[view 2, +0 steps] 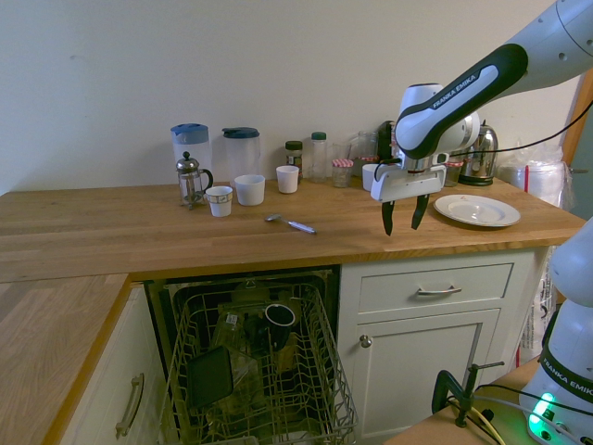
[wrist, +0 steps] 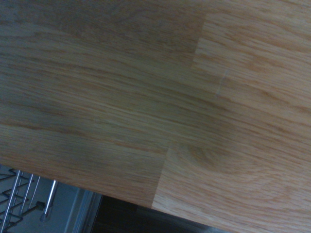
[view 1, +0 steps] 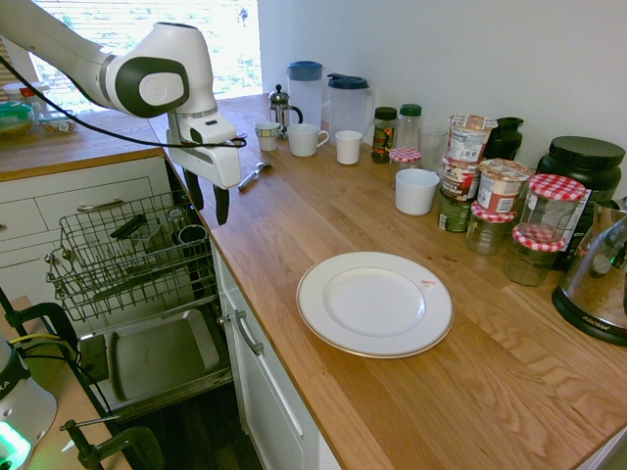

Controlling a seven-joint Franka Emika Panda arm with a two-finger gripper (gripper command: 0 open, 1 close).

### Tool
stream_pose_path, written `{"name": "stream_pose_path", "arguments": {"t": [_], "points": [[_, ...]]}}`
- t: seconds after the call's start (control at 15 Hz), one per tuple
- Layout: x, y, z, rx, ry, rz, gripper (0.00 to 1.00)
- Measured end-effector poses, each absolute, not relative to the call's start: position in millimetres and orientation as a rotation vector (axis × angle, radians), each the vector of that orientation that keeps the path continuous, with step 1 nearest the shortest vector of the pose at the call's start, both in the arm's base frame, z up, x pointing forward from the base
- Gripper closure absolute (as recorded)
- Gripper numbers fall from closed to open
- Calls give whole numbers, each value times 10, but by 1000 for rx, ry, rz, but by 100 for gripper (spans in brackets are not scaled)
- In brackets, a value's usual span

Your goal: Put the spoon in the dishwasher

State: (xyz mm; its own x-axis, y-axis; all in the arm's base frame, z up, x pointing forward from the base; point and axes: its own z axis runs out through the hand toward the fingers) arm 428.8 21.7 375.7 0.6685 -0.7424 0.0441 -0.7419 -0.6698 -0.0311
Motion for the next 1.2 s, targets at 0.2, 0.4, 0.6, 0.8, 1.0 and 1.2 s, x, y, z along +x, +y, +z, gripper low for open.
{"name": "stream_pose_path", "arguments": {"t": [0.2,0.4,0.6,0.8,1.0,1.2], "points": [[4281,205,3746,-2856,1281,-66,0],[4354,249,3820,-2855,1262,-99,0],[4622,441,3910,-2877,1193,-138,0],[5051,708,4047,-2927,1116,-217,0],[5550,1064,4118,-2985,1017,-264,0],[5982,1479,4107,-3020,905,-295,0]]}}
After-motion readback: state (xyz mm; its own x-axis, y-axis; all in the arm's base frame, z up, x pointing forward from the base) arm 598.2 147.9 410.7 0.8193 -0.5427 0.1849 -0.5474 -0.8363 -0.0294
